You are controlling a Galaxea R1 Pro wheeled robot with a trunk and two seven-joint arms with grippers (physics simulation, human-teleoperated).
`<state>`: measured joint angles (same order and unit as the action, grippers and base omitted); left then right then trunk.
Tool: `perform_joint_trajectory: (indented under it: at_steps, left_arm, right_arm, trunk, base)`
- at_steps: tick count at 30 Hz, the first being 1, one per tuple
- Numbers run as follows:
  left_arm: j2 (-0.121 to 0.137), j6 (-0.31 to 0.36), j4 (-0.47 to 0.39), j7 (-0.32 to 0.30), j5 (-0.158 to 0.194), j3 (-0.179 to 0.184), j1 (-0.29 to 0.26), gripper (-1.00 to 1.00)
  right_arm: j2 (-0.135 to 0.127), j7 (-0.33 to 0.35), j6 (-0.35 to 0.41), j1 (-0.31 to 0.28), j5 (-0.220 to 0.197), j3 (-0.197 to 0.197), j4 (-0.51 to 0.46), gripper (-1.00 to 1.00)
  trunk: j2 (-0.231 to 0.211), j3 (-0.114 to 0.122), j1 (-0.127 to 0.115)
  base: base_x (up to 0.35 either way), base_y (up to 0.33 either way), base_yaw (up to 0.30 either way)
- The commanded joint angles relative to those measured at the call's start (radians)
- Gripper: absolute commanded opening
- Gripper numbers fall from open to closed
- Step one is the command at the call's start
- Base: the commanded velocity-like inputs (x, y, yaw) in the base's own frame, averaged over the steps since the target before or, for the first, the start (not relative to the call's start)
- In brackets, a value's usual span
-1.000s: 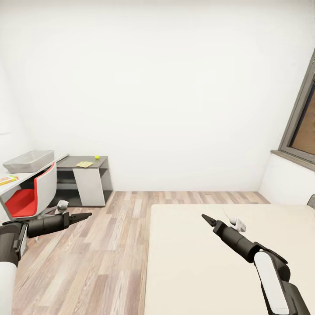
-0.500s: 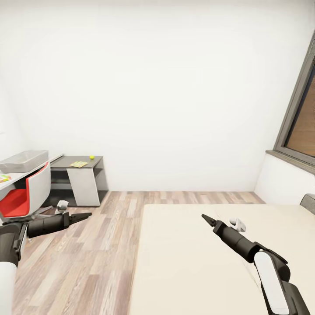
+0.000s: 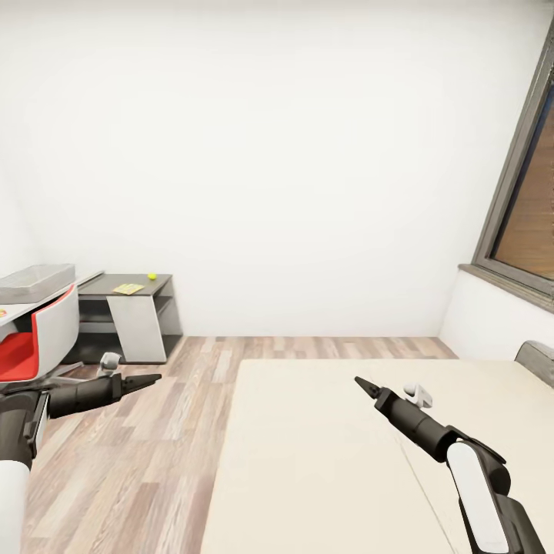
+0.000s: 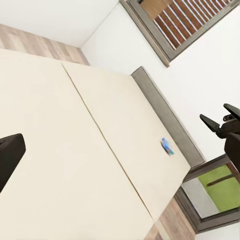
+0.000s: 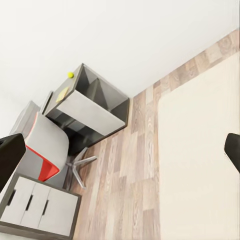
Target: Put all the toys in the child's room - the three board games (two on the bed and one on the table), the two jigsaw puzzles on the table, and the tennis ball on the table - inside the toy box on the table in the child's room.
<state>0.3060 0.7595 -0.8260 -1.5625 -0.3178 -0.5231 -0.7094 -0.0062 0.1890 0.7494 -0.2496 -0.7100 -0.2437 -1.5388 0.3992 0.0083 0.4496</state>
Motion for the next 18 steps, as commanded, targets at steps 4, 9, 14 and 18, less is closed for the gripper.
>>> perform_joint_trajectory:
  at_steps: [4, 9, 14, 18]
  left_arm:
    - [-0.001, 0.011, -0.001, -0.008, -0.011, -0.003, -0.001, 1.00]
    - [-0.001, 0.010, -0.001, -0.008, -0.011, -0.003, -0.001, 1.00]
    - [-0.001, 0.010, -0.001, -0.008, -0.011, -0.003, -0.001, 1.00]
    - [-0.001, 0.010, -0.001, -0.008, -0.011, -0.003, -0.001, 1.00]
  right_arm:
    - [0.000, 0.006, 0.005, 0.000, 0.003, -0.002, 0.000, 1.00]
    - [0.000, 0.006, 0.005, 0.000, 0.003, -0.002, 0.000, 1.00]
    - [0.000, 0.006, 0.005, 0.000, 0.003, -0.002, 0.000, 1.00]
    - [0.000, 0.006, 0.005, 0.000, 0.003, -0.002, 0.000, 1.00]
  trunk:
    - [0.001, 0.000, 0.000]
    - [0.001, 0.000, 0.000]
    - [0.001, 0.000, 0.000]
    - [0.001, 0.000, 0.000]
  base:
    - [0.000, -0.239, 0.000]
    - [0.000, -0.239, 0.000]
    - [0.000, -0.239, 0.000]
    - [0.000, -0.239, 0.000]
